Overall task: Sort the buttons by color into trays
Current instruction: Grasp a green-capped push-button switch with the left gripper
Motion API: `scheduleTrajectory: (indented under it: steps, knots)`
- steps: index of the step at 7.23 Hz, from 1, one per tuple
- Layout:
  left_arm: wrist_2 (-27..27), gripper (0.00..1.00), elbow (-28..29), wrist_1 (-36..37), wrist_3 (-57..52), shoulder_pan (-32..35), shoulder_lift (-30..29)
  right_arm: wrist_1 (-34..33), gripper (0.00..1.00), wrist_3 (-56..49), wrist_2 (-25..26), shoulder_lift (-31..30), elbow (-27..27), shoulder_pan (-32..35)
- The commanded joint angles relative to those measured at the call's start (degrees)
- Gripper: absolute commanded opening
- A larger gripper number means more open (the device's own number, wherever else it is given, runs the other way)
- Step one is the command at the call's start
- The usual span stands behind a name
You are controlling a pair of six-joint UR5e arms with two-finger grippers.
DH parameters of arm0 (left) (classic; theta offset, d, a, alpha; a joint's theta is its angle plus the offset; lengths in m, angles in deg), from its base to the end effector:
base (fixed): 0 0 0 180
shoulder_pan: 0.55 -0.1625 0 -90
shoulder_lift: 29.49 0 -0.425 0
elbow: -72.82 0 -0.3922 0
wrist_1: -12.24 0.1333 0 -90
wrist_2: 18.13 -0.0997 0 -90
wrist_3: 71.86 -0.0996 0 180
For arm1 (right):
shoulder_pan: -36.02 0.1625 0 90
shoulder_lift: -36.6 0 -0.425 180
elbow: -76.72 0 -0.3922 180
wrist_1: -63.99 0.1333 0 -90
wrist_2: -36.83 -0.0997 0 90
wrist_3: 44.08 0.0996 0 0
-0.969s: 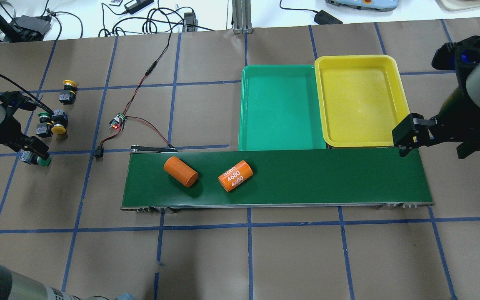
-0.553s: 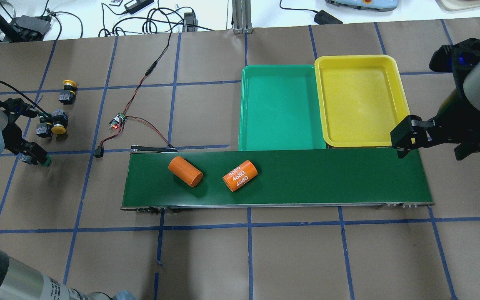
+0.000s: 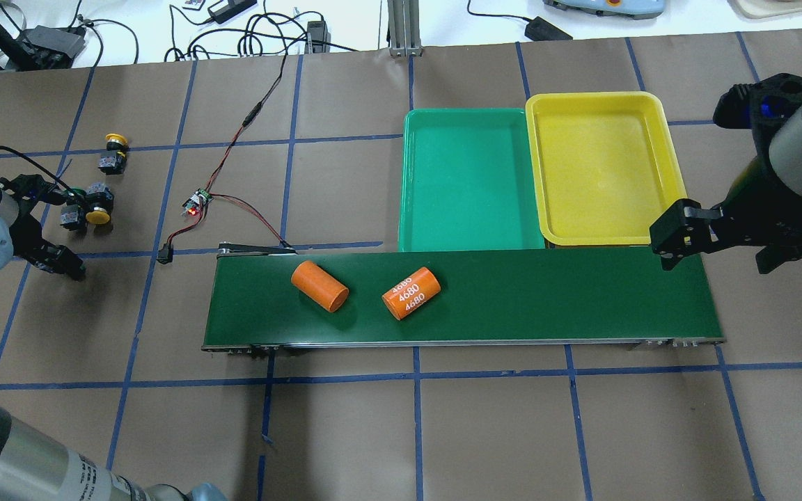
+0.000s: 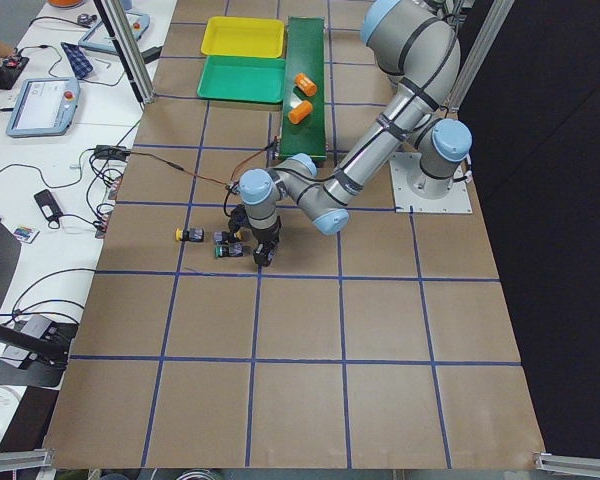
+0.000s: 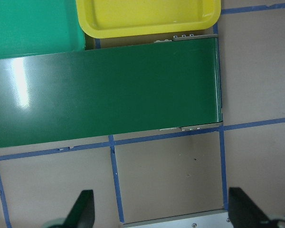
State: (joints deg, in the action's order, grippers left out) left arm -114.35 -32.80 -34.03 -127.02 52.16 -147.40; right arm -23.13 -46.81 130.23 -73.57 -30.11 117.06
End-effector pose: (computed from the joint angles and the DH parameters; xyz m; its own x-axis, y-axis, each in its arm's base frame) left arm 0.2559 -0.5383 0.1693 -0.9489 0.3087 -0.0648 0.3028 0.9491 0.0869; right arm 0.0720 -0.3611 0.4857 -0.9923 0.1087 0.0596 0.1086 0.9941 -0.0052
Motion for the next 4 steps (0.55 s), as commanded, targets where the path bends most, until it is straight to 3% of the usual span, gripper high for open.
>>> scheduleTrajectory:
  steps: [1,4]
  knots:
    - [1.38,0.03,-1.59,-0.58,1.03,0.99,3.11,0.02,1.00,0.00,0.12,-0.22,0.13,0.00]
    - [1.47,0.03,-12.21,-1.72,14.94,6.58,15.04,0.02,1.00,-0.17,0.04,-0.05,-0.04,0.00]
